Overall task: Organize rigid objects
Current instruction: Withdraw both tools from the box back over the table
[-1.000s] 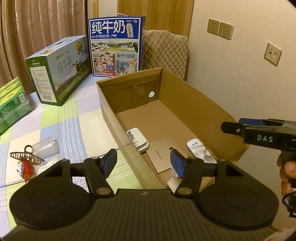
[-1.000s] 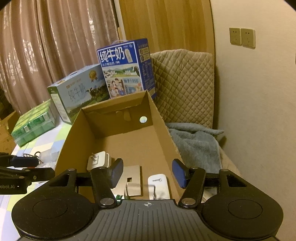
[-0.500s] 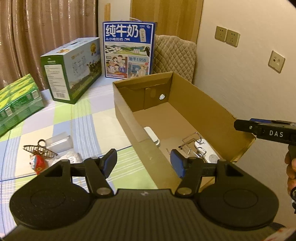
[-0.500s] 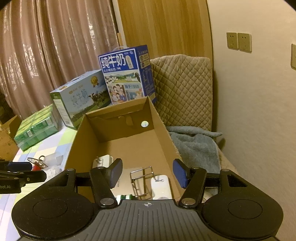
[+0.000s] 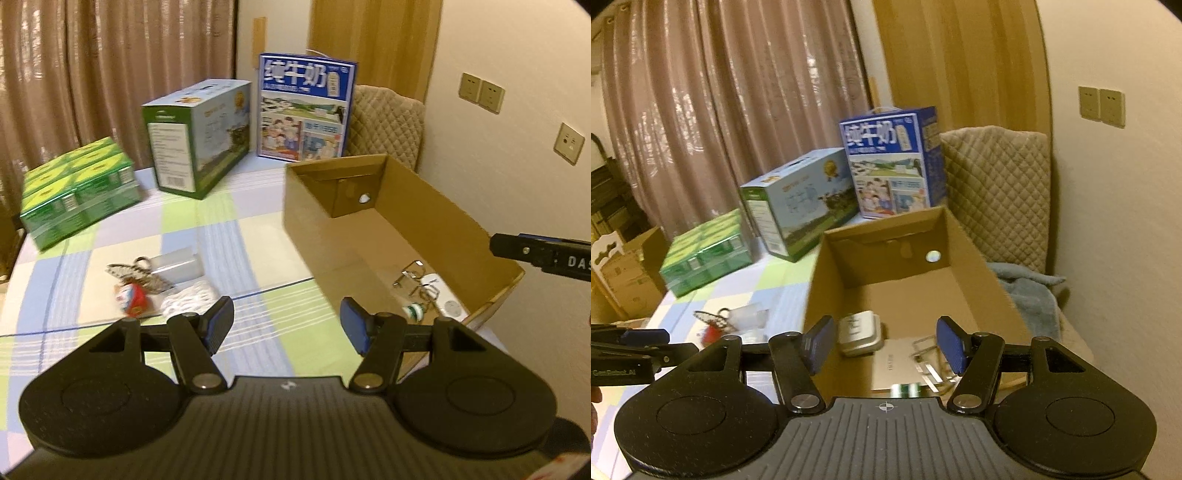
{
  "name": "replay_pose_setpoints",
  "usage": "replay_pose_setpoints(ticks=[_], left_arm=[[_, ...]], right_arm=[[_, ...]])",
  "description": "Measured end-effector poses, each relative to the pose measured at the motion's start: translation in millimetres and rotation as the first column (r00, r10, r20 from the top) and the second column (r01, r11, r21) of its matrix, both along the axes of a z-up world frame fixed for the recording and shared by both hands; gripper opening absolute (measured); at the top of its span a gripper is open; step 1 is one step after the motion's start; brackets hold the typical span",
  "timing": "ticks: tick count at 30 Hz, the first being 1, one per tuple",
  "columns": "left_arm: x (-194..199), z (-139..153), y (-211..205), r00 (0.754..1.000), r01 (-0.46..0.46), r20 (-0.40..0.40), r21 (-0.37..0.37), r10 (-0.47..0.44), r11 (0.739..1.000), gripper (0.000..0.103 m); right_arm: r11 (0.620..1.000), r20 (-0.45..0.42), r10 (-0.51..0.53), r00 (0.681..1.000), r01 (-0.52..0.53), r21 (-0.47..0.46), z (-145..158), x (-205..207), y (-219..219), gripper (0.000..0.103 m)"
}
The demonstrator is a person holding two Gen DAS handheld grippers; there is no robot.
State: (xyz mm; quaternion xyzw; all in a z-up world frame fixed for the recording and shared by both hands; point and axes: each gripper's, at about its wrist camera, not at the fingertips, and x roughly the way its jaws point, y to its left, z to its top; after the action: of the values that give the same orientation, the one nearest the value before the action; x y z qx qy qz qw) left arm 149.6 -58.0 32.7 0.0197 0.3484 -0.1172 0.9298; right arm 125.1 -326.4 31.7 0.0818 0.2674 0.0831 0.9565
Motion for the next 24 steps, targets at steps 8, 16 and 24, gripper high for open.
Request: replay_pose_setpoints(ticks=[8, 16, 24], left_arm=[[-24.5, 0.1, 55.3, 0.996, -0.091, 0.002, 0.011, 0.091, 0.996, 0.059], [-40.1, -0.6, 104.7, 0.982, -0.187, 0.009, 0.026, 0.187, 0.982, 0.059], [-44.2, -8.9, 135.3, 0.969, -0.248, 0.006, 0.037, 0.248, 0.968, 0.059]], right_arm=[[0.997, 0.0, 0.076, 0.997, -0.076, 0.003, 0.1, -16.1, 44.9, 0.059], [0.989, 0.004, 0.148, 0.989, -0.148, 0.004, -2.0, -20.7, 87.6, 0.059], [0.98, -0.007, 0.201, 0.98, -0.201, 0.007, -10.7, -18.0, 120.8, 0.059]])
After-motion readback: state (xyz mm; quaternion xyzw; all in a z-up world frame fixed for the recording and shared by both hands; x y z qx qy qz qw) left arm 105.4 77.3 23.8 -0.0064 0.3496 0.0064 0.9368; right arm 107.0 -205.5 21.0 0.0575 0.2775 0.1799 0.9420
